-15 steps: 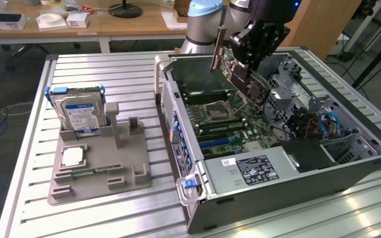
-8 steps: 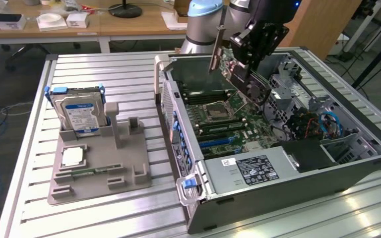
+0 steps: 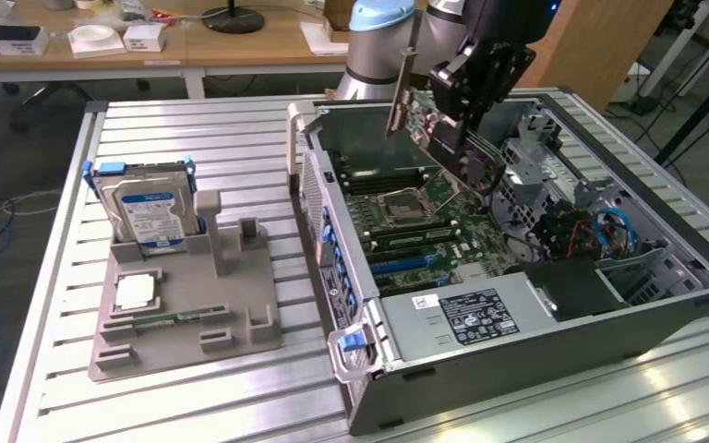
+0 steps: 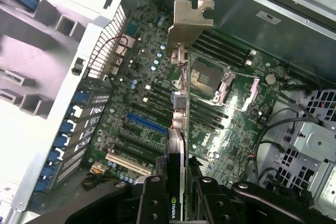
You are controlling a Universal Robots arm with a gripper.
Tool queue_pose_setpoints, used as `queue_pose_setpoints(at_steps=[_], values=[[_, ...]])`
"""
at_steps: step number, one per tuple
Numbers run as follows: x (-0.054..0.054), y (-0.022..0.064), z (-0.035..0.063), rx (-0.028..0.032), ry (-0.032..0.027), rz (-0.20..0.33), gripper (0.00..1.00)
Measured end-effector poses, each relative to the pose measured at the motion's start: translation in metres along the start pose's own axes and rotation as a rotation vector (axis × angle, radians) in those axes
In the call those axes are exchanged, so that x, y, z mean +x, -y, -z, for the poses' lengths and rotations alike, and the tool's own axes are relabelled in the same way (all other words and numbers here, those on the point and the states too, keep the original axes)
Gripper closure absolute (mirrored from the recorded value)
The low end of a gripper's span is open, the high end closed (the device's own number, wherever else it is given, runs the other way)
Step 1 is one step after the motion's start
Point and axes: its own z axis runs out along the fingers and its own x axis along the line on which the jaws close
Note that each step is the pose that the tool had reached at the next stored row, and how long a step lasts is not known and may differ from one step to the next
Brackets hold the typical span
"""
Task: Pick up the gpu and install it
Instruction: 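Insert the gpu into the slot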
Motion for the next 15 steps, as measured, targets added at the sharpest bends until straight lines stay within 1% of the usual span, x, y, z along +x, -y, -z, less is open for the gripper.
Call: queue_pose_setpoints(at_steps=[11,14,15], values=[[0.0000,0.0000,0.0000,-0.0014,-0.0027,0.060,0.74],[0.0000,0.0000,0.0000,-0.0024,-0.0047,0.104,0.74],[0.0000,0.0000,0.0000,-0.0025,-0.0050,0.111,0.74]])
